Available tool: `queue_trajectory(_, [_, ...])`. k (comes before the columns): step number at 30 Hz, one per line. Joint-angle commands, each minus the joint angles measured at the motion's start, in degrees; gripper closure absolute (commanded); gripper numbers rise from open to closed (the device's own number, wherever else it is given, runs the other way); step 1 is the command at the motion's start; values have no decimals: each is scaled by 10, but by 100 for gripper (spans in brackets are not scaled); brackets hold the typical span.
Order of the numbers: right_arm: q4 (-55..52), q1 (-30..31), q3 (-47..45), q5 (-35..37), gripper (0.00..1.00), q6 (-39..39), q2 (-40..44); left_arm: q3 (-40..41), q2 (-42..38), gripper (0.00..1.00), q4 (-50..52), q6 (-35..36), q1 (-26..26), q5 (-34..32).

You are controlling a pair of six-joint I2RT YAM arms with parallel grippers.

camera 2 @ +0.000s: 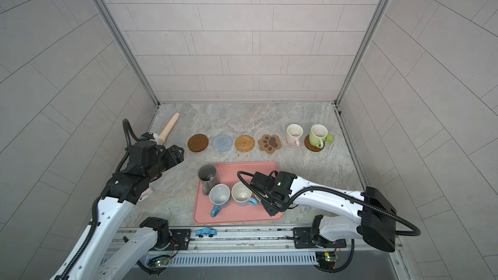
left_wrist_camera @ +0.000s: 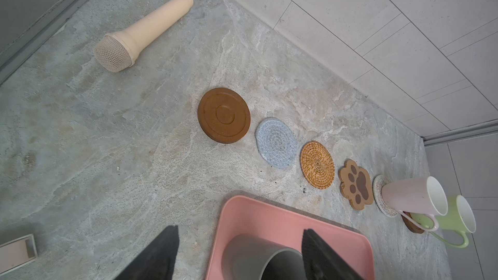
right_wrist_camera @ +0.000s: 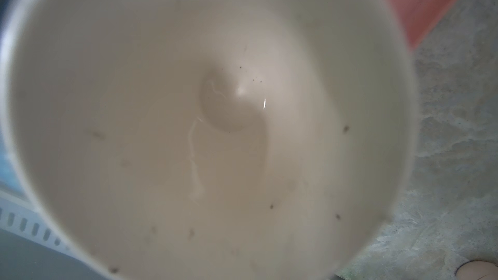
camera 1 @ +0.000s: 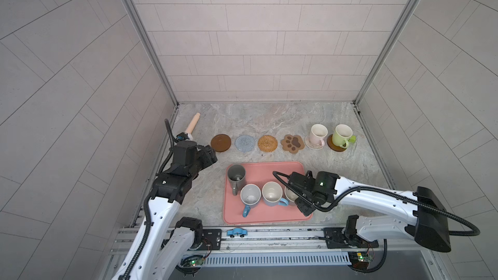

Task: Place cups on coasters
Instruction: Pick up the cup from the tray.

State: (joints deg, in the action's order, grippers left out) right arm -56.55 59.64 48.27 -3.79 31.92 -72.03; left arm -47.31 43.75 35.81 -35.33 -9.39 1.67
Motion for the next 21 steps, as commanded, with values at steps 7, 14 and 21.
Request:
queue_trajectory(7, [18,2,2,16,79,-2,-29,10,-13,21,1,3,3,-13])
queue_trajectory(14, [19,2,2,30,84,-3,-31,9,-9,21,-3,-4,2,-7])
queue_trajectory(21, [22,2,6,41,81,0,-12,12,-14,21,-5,-10,2,-8])
